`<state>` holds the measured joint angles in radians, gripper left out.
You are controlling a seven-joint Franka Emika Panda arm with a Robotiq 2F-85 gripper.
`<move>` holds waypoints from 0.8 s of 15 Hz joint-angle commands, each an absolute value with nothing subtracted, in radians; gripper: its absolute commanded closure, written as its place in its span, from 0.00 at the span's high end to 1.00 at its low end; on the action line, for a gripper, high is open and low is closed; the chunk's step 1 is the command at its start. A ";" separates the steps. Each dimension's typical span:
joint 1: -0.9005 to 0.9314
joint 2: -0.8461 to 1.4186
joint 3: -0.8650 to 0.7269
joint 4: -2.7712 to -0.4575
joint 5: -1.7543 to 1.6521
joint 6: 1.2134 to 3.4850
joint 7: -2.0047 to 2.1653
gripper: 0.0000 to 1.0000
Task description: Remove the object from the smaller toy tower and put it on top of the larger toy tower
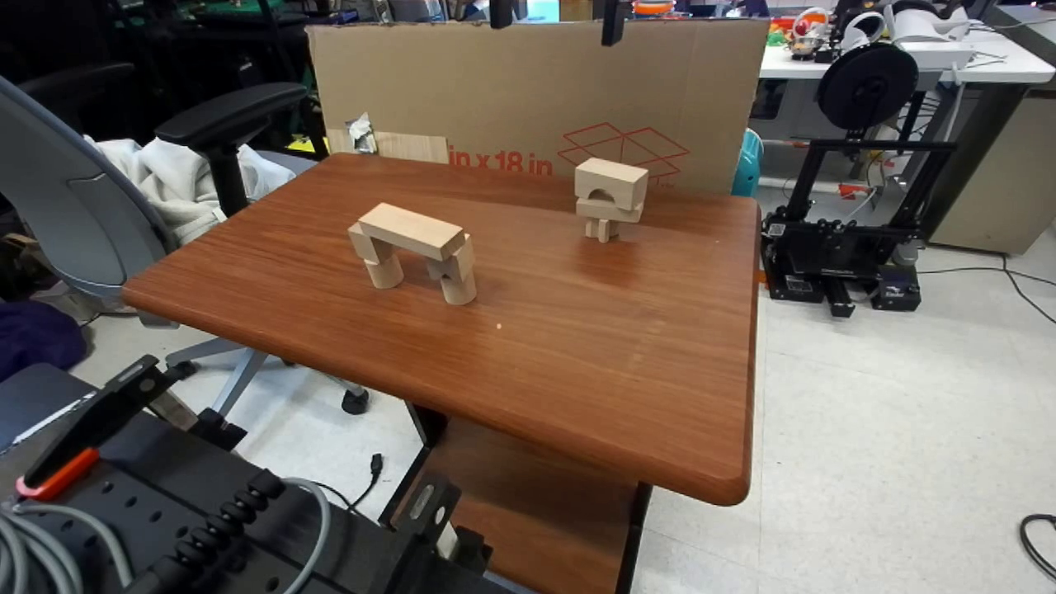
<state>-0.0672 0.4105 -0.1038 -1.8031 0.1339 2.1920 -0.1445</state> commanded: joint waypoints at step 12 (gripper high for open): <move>-0.101 0.609 -0.090 -1.635 0.067 2.185 -0.080 1.00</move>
